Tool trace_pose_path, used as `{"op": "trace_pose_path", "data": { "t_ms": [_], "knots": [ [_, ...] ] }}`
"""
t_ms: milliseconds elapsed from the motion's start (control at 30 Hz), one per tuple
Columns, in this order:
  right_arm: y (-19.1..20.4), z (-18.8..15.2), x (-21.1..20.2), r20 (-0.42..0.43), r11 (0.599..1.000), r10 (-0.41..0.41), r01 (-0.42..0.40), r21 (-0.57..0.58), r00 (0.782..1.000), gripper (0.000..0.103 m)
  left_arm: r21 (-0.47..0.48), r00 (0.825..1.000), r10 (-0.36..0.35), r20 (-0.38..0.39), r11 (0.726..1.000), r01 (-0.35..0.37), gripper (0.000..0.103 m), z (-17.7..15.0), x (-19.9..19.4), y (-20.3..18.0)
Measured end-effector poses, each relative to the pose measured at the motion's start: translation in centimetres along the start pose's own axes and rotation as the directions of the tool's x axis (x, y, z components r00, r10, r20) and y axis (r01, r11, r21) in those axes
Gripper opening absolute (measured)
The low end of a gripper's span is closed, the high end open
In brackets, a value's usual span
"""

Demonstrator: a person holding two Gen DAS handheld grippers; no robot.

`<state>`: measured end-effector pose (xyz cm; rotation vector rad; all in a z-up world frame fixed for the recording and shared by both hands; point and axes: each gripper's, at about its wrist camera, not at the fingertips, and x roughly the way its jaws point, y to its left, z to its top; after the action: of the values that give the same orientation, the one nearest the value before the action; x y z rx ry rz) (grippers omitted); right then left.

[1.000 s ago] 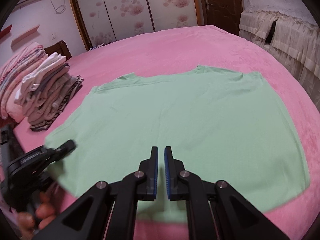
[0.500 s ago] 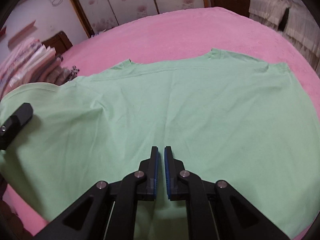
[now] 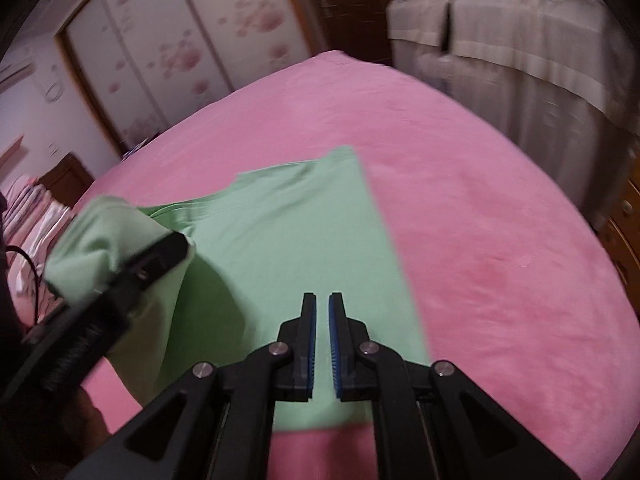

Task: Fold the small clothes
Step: 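Fold the held shirt over onto itself with the left tool, then open the left tool and lift both tools above the folded shirt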

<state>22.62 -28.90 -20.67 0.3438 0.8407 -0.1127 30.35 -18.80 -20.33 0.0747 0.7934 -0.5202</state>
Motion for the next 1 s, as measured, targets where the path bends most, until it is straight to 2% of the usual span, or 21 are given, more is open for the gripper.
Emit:
{"op": "trace_pose_path", "data": {
  "t_ms": [133,233,300,400,500,633,733,867,1000],
  "knots": [
    [-4.3,-1.2,-1.4,0.001,0.996,-0.041,0.041,0.075,0.999,0.006,0.075,0.994,0.040,-0.104,0.997,-0.032,0.012,-1.3,4.1,-3.0],
    [-6.0,-1.8,-1.7,-0.008,0.993,-0.053,0.053,0.103,0.999,0.006,0.057,0.991,0.041,-0.130,0.998,-0.034,0.029,-1.6,5.2,-4.0],
    [-6.8,-2.1,-1.6,-0.014,0.991,-0.051,0.052,0.122,0.999,0.006,0.038,0.991,0.017,-0.135,0.999,-0.011,0.050,-1.5,5.3,-4.4],
    [-7.6,-2.5,-1.4,-0.019,0.989,-0.042,0.045,0.138,0.999,0.006,0.028,0.991,-0.007,-0.136,1.000,0.011,0.067,-1.3,5.3,-5.4],
    [-7.7,-2.7,-1.4,-0.018,0.989,-0.027,0.029,0.144,0.999,0.007,0.003,0.989,-0.028,-0.142,1.000,0.028,0.069,-1.1,5.4,-5.4],
    [-7.5,-2.3,-1.8,-0.002,0.992,-0.013,0.013,0.124,1.000,0.006,-0.125,0.978,-0.146,-0.148,0.984,0.128,0.070,-0.6,4.4,-4.3],
    [-7.3,-2.3,-2.3,0.010,0.994,-0.007,0.005,0.113,1.000,0.006,-0.211,0.967,-0.211,-0.142,0.961,0.179,0.070,-0.1,3.3,-3.4],
    [-7.1,-1.9,-3.2,0.032,0.995,0.004,-0.008,0.102,0.999,0.006,-0.275,0.959,-0.261,-0.113,0.936,0.222,0.070,0.6,1.0,-2.2],
    [-6.1,-1.5,-4.0,0.045,0.998,0.022,-0.024,0.051,0.999,0.006,-0.349,0.956,-0.291,-0.034,0.900,0.261,0.070,1.3,-3.0,0.6]
  ]
}}
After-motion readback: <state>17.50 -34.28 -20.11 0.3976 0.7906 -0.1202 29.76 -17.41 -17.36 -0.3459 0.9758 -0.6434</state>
